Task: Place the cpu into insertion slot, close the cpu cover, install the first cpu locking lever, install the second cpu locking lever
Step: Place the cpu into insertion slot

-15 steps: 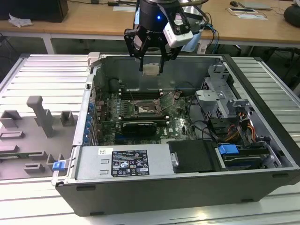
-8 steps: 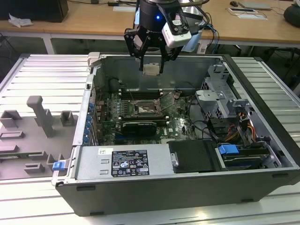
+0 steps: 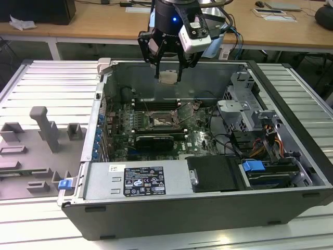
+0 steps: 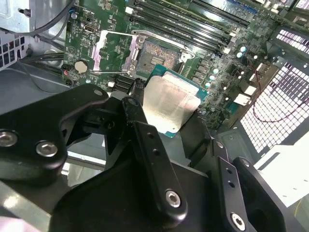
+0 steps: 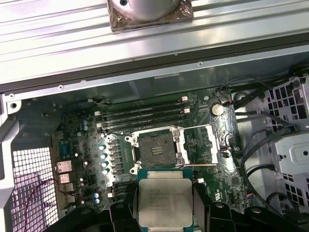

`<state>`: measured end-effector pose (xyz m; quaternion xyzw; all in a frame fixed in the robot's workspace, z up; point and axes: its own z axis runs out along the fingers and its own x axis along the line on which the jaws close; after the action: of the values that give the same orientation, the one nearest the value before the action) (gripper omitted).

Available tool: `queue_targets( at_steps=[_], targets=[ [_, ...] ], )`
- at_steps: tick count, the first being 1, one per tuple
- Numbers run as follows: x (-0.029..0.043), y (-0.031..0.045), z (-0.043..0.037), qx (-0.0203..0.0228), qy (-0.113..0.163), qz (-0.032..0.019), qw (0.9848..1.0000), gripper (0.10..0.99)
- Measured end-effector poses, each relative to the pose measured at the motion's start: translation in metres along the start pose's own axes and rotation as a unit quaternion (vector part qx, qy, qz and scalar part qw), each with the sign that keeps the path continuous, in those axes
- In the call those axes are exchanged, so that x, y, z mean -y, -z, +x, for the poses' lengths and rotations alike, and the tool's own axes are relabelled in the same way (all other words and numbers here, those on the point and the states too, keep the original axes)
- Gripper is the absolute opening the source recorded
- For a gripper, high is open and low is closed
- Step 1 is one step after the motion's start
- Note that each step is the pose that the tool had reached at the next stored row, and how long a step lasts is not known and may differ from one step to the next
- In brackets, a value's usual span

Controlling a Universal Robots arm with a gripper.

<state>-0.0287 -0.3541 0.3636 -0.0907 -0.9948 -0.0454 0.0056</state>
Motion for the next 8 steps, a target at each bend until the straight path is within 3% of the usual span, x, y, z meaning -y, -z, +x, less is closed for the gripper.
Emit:
queue_targets(
  at_steps=[8],
  targets=[
    [0.0000,0.0000,0.0000,0.0012,-0.014,-0.0003,0.9999,0.545]
  ],
)
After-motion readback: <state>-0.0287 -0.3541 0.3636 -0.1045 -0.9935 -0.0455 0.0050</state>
